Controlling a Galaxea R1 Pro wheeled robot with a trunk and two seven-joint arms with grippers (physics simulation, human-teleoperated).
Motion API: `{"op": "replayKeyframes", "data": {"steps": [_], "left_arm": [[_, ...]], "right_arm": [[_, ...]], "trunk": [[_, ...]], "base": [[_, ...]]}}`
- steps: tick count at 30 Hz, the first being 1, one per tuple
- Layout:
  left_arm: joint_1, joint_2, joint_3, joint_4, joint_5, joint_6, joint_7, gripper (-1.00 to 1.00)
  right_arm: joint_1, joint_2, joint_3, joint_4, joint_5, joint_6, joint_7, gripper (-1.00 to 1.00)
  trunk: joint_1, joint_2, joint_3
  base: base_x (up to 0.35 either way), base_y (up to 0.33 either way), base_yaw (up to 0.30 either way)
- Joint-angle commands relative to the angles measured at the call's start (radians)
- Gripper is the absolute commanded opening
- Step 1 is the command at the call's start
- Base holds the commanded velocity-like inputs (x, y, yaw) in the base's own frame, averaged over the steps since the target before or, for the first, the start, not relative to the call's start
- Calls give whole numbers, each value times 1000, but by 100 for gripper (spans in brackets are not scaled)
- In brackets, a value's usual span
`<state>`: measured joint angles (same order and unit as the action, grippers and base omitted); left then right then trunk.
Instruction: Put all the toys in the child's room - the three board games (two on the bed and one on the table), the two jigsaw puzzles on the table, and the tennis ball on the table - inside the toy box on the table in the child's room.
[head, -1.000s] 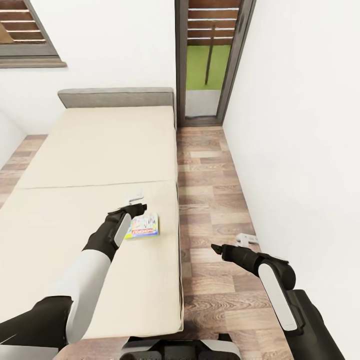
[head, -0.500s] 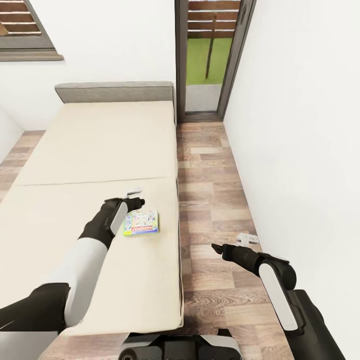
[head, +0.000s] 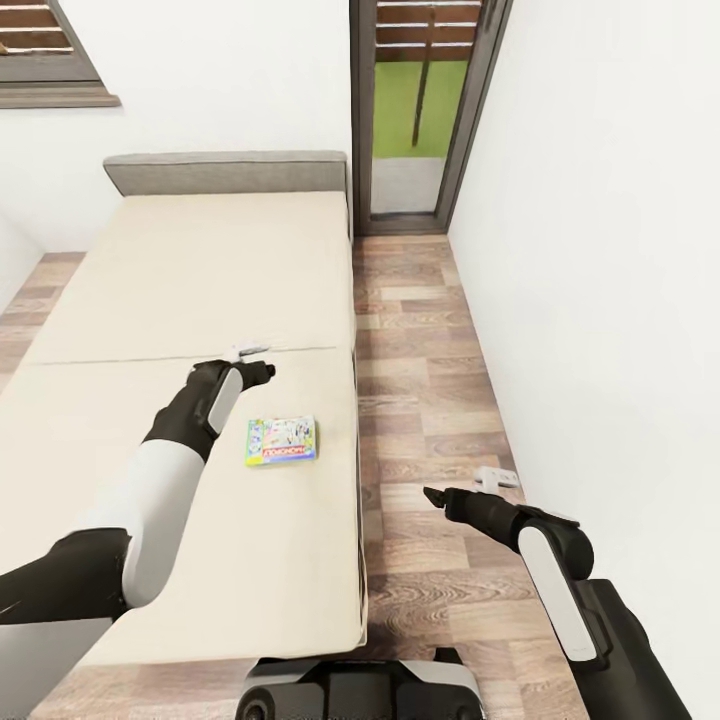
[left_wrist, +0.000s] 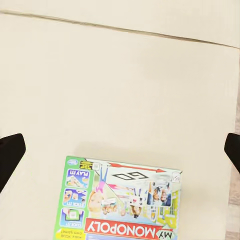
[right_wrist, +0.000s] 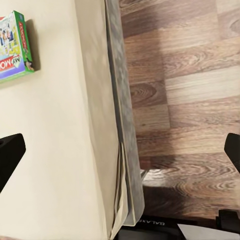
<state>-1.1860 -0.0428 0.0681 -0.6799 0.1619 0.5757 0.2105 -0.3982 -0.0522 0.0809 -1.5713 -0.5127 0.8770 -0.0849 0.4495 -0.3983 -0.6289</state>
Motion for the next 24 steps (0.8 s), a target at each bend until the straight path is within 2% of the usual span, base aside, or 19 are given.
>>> {"op": "replayKeyframes", "data": {"steps": [1, 12, 20, 24], "left_arm": [[-5, 0, 2, -1, 10, 2, 12, 100], [-45, -8, 2, 20, 11, -4, 21, 100], [-50, -12, -1, 44, 10, -8, 20, 100], [-50, -12, -5, 100, 8, -28, 20, 100]], "right_arm": [[-1, -4, 0, 1, -13, 3, -7, 100], [-1, -14, -55, 24, -23, 22, -4, 100], [-1, -12, -66, 60, -24, 41, -4, 100], [-1, -13, -69, 75, -24, 46, -4, 100]], "trunk": [[0, -2, -3], [0, -2, -21], [0, -2, -34], [0, -2, -41]], "base": [[0, 0, 0], [0, 0, 0], [0, 0, 0], [0, 0, 0]]}}
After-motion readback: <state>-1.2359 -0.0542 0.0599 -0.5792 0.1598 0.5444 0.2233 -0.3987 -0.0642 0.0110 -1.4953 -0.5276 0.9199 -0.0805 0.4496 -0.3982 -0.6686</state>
